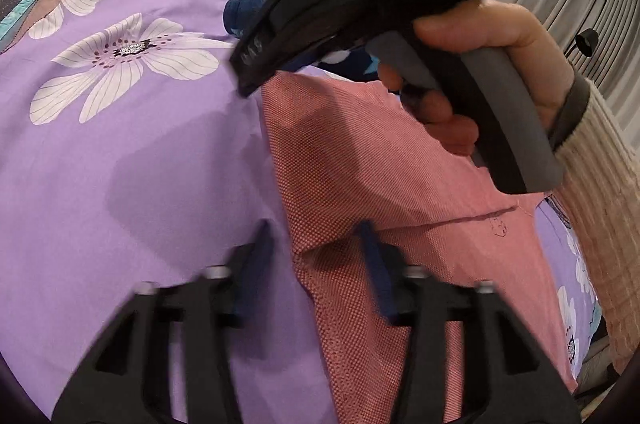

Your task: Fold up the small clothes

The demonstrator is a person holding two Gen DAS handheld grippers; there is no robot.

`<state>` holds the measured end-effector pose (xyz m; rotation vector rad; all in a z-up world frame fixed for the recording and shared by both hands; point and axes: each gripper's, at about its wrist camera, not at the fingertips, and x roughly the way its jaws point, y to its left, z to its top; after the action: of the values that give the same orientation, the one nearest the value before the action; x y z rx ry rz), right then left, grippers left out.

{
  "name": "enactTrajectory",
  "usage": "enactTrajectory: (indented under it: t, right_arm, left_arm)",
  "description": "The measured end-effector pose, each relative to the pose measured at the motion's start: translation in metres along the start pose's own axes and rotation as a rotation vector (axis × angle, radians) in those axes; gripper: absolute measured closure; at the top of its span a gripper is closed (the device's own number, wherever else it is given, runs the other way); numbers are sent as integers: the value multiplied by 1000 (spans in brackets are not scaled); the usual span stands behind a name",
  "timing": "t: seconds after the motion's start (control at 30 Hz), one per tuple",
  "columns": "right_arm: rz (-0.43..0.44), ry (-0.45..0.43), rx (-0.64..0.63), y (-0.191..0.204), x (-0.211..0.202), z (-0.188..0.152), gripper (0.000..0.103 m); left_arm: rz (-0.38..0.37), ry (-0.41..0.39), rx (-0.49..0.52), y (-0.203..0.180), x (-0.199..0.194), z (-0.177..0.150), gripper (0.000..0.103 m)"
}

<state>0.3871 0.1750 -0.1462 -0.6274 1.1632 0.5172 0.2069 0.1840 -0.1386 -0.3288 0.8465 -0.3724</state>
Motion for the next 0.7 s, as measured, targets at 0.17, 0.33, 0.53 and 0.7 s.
enactTrajectory:
  t: [0.17,0.33,0.53,0.7]
  right_arm:
    - [100,-202,82,-15,-36,-3,100]
    - [113,-245,135,-27,-16,-11,89]
    - [100,-380,263,-79,-64,-70,69]
    - [97,-365,374,-124,-90,-185,84]
  left_arm:
    - [62,-72,17,-4,-17,-1,97]
    - [187,-23,98,-18,-8,-4,95]
    - [211,-6,86,-12,-10,-6,85]
    - [232,-10,97,-14,-9,-7,82]
